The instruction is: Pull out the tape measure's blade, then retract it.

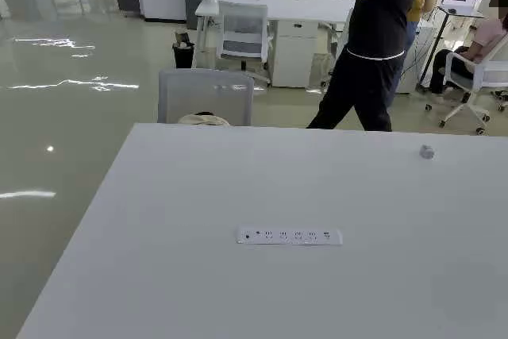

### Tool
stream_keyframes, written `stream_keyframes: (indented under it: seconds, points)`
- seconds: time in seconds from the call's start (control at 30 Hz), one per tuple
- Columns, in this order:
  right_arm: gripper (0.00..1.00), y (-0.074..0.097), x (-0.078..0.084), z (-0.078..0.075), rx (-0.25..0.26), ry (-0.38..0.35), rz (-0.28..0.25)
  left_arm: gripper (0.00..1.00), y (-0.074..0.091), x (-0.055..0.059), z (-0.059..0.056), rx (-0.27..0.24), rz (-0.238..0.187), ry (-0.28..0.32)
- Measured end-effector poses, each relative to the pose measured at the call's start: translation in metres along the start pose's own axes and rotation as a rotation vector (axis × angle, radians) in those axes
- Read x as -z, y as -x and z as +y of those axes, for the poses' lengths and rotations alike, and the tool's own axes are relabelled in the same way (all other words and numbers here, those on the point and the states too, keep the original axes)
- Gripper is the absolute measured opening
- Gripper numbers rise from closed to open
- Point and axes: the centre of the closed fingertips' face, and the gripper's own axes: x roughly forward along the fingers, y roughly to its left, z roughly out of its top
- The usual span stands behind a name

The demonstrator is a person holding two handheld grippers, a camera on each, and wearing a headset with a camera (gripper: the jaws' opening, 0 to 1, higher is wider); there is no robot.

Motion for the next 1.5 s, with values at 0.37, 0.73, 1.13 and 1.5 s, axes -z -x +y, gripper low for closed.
stream_keyframes:
  seconds: [0.37, 0.73, 1.13, 1.5]
  points:
    - [1.0, 0.006, 0.006, -0.002, 0.004, 0.0, 0.001, 1.0, 0.002, 0.002, 0.01, 0.0, -0.002, -0.02]
    - [1.0, 0.011, 0.008, -0.005, 0.016, -0.003, 0.004, 1.0, -0.003, 0.001, 0.005, 0.017, -0.001, -0.031]
    - [1.0, 0.007, 0.01, -0.004, 0.014, -0.011, 0.007, 1.0, -0.005, 0.002, 0.002, 0.026, 0.012, -0.04]
    - [1.0, 0.006, 0.007, -0.002, 0.014, 0.0, 0.0, 1.0, -0.006, 0.002, -0.002, 0.042, 0.02, -0.052]
